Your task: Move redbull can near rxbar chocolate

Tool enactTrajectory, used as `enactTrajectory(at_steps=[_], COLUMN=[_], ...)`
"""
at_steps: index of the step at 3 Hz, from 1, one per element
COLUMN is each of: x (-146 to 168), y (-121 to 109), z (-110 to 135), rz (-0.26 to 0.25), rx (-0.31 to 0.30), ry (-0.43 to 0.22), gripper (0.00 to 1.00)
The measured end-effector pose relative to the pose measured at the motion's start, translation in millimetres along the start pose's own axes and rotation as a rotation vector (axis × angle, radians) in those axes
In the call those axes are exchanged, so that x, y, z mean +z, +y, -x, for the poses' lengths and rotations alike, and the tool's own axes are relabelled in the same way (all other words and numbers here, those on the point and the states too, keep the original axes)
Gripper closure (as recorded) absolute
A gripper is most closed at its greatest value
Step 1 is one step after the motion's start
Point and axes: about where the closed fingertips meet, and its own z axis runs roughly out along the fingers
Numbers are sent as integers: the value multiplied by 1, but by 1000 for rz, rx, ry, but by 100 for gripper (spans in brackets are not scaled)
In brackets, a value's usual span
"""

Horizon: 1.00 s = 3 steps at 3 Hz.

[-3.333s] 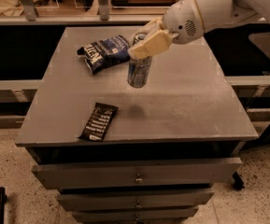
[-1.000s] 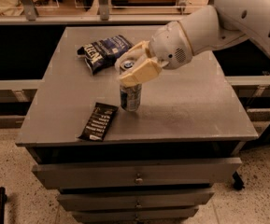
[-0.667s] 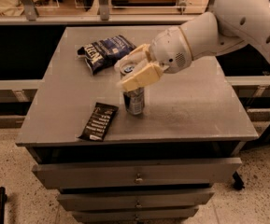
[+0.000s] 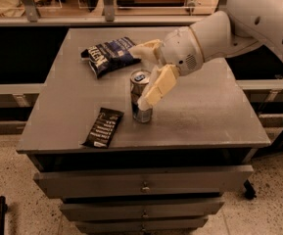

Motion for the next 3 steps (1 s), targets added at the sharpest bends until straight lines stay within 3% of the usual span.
enactTrajectory(at_steps=[2,3], x=[-60,-63], y=[-1,-1], z=[-8,-7], rz=[-104,-109], rx=[19,20], ry=[-75,-78], gripper=[0,0])
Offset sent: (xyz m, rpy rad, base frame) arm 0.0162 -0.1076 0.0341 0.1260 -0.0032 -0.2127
